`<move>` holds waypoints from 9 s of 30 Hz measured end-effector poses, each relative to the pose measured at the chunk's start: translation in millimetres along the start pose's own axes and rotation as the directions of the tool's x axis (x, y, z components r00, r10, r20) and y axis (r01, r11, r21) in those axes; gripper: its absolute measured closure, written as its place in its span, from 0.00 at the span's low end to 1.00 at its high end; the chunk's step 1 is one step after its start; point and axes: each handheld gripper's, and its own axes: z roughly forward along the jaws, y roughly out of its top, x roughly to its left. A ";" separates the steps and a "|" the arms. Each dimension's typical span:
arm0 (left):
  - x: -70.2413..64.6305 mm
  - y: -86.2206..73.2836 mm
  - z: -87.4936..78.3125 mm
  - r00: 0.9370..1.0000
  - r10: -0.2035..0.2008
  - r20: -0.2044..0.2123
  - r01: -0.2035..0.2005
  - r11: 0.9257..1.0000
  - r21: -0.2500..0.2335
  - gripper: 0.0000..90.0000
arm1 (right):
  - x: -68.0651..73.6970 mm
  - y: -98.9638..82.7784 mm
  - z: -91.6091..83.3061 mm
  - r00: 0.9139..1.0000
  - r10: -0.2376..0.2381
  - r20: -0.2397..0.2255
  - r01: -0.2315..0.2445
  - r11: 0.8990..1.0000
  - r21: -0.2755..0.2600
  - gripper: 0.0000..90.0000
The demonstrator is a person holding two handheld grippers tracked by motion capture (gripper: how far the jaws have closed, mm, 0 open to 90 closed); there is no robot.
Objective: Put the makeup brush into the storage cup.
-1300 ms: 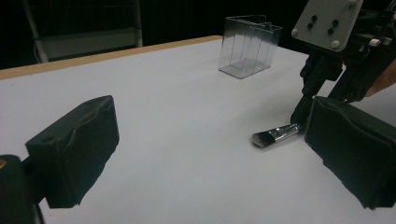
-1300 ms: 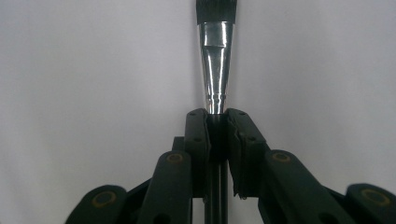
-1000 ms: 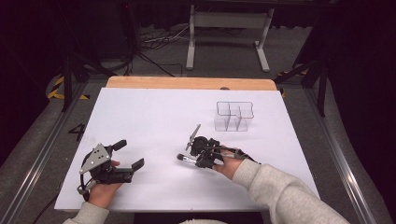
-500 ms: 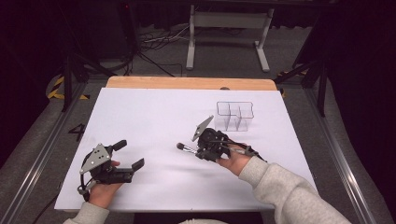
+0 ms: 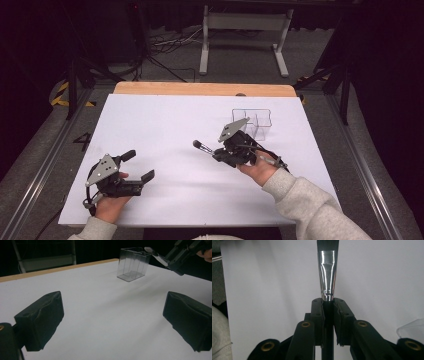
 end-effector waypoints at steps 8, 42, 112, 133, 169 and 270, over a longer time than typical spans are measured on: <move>0.1 -0.3 0.4 1.000 0.000 0.001 0.000 1.000 0.000 0.05 | -5.8 -7.9 -12.4 1.000 0.026 0.006 -0.025 0.992 -0.122 0.88; -0.3 -1.0 1.5 1.000 -0.006 0.002 0.006 1.000 0.005 0.05 | -23.5 -42.5 -41.0 0.989 0.104 0.101 -0.026 0.809 -0.588 0.88; 1.1 -1.6 1.5 1.000 -0.010 0.005 0.010 1.000 0.014 0.05 | -110.4 -75.1 -52.4 0.866 0.368 0.338 -0.042 0.727 -0.686 0.88; 0.7 -2.3 2.7 1.000 -0.016 0.002 0.016 1.000 0.010 0.05 | -128.7 -102.8 -37.8 0.829 0.440 0.346 -0.102 0.726 -0.680 0.88; 0.9 -2.5 2.5 1.000 -0.016 0.002 0.016 1.000 0.014 0.05 | -132.0 -119.3 -15.6 0.815 0.471 0.339 -0.167 0.749 -0.641 0.88; 5.4 -1.6 -7.7 0.991 -0.071 0.116 0.076 0.996 -0.038 0.02 | -16.6 -193.0 -33.2 0.944 0.240 0.228 -0.045 0.775 -0.630 0.00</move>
